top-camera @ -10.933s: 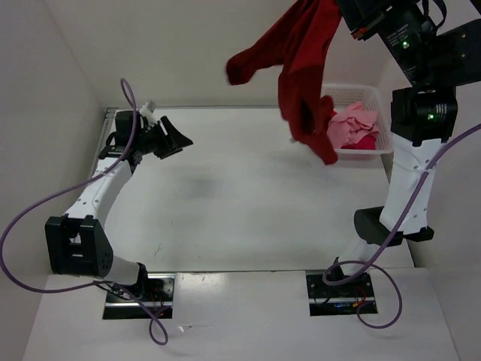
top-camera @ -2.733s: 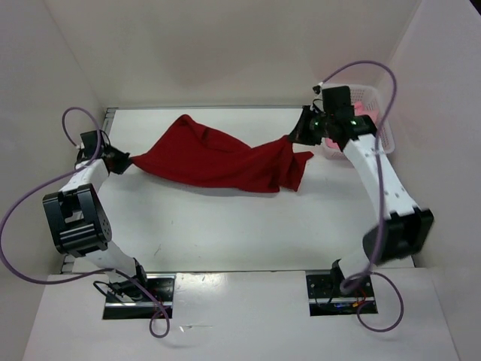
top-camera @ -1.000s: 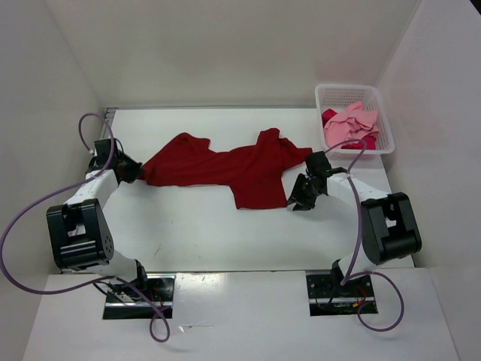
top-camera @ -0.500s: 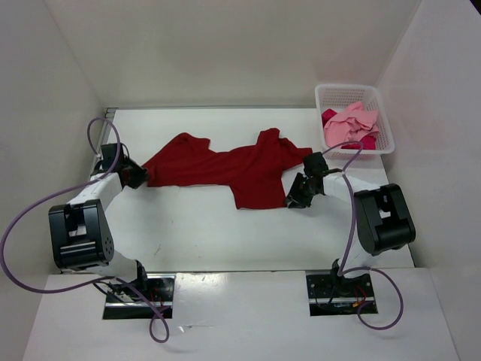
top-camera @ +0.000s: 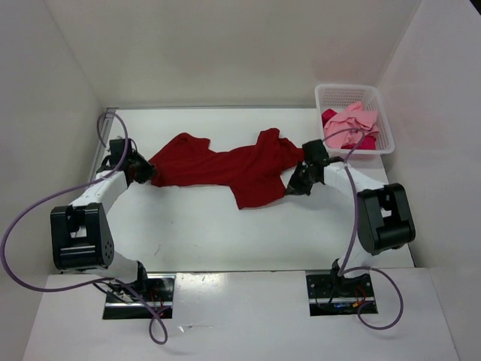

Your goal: Fold and stack the t-shirts

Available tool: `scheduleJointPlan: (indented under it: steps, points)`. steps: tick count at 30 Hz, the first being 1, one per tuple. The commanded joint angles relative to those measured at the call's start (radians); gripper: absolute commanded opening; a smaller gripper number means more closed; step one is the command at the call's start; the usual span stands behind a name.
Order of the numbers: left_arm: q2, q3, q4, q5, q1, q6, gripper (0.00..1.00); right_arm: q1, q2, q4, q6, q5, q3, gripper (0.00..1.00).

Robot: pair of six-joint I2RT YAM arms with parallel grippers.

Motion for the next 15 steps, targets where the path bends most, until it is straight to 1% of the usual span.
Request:
scheduleJointPlan:
  steps: [1,2,3,4,6,7,8,9,10,11,12,13,14,15]
  points:
    - [-0.045,0.144,-0.015,-0.056,-0.078,0.034,0.05,0.018,-0.193,-0.112,-0.044,0.06,0.263,0.0]
    - [-0.045,0.197,-0.038,-0.068,-0.092,0.048,0.05,0.018,-0.266,-0.14,-0.054,0.077,0.314,0.0]
    - [-0.06,0.308,-0.081,-0.068,-0.103,0.062,0.05,0.018,-0.294,-0.193,-0.063,0.109,0.368,0.0]
    - [-0.069,0.365,-0.103,-0.059,-0.103,0.071,0.05,0.018,-0.317,-0.22,-0.063,0.127,0.479,0.0]
    - [-0.098,0.464,-0.143,-0.049,-0.103,0.082,0.05,0.018,-0.365,-0.272,-0.072,0.156,0.586,0.0]
    - [-0.109,0.552,-0.154,-0.049,-0.103,0.082,0.05,0.018,-0.365,-0.284,-0.084,0.185,0.694,0.0]
    - [-0.118,0.598,-0.166,-0.018,-0.087,0.082,0.05,0.018,-0.377,-0.297,-0.097,0.199,0.753,0.0]
    - [-0.134,0.64,-0.186,0.008,-0.044,0.082,0.05,0.018,-0.377,-0.307,-0.097,0.209,0.811,0.0]
    - [-0.143,0.68,-0.186,0.034,-0.021,0.082,0.05,0.018,-0.377,-0.32,-0.106,0.232,0.932,0.0]
    - [-0.143,0.761,-0.206,0.075,-0.001,0.082,0.05,0.018,-0.377,-0.32,-0.106,0.243,0.998,0.0]
    - [-0.155,0.804,-0.235,0.103,0.042,0.082,0.05,0.018,-0.365,-0.33,-0.106,0.252,1.066,0.0]
    - [-0.172,0.841,-0.244,0.129,0.062,0.082,0.05,0.018,-0.351,-0.33,-0.118,0.252,1.196,0.0]
    - [-0.195,1.019,-0.314,0.111,0.09,0.082,0.05,0.018,-0.284,-0.431,-0.167,0.306,1.523,0.0]
    - [-0.195,1.086,-0.315,0.111,0.09,0.082,0.05,0.036,-0.284,-0.407,-0.167,0.306,1.56,0.0]
